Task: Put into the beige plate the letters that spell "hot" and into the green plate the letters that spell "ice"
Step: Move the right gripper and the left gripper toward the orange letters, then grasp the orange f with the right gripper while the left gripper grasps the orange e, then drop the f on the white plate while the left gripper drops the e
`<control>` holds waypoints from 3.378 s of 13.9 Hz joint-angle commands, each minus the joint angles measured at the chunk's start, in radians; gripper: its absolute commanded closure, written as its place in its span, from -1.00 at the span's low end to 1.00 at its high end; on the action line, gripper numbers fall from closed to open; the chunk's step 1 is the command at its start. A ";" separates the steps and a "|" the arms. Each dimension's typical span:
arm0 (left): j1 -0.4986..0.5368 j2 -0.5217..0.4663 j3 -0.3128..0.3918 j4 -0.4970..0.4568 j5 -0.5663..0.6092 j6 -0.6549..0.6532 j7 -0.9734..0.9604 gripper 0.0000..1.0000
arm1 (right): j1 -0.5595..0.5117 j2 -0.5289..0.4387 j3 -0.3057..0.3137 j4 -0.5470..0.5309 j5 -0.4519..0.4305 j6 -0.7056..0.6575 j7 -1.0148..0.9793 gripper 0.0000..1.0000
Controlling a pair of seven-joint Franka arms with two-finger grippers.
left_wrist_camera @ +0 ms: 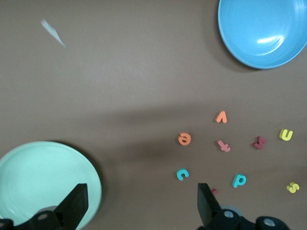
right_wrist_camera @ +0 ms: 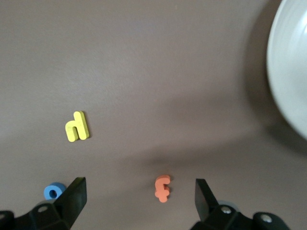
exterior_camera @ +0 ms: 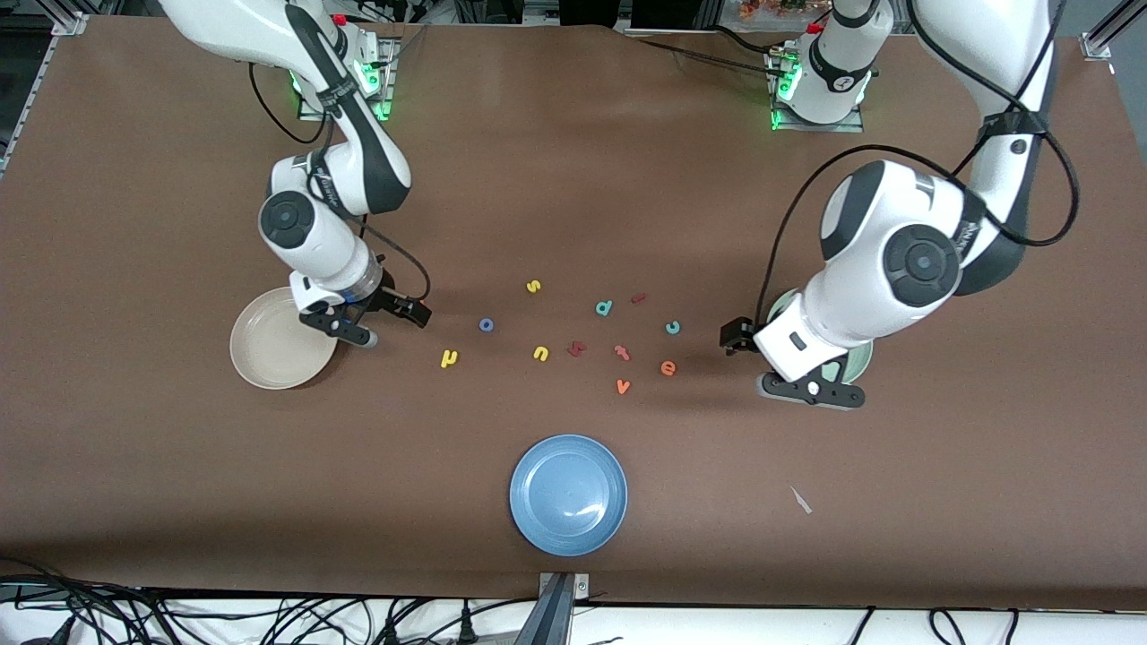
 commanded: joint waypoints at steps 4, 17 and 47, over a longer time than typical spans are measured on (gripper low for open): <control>-0.052 0.113 0.009 0.009 -0.002 -0.001 -0.137 -1.00 | 0.053 0.070 -0.001 -0.023 0.015 0.063 0.111 -0.96; -0.138 0.358 0.014 0.061 0.045 0.305 0.172 -0.95 | 0.038 0.074 -0.012 -0.022 0.015 0.033 0.088 0.09; -0.066 0.246 0.034 0.025 0.185 0.101 0.229 0.86 | -0.042 0.040 -0.375 0.147 0.206 -0.331 -0.853 -1.00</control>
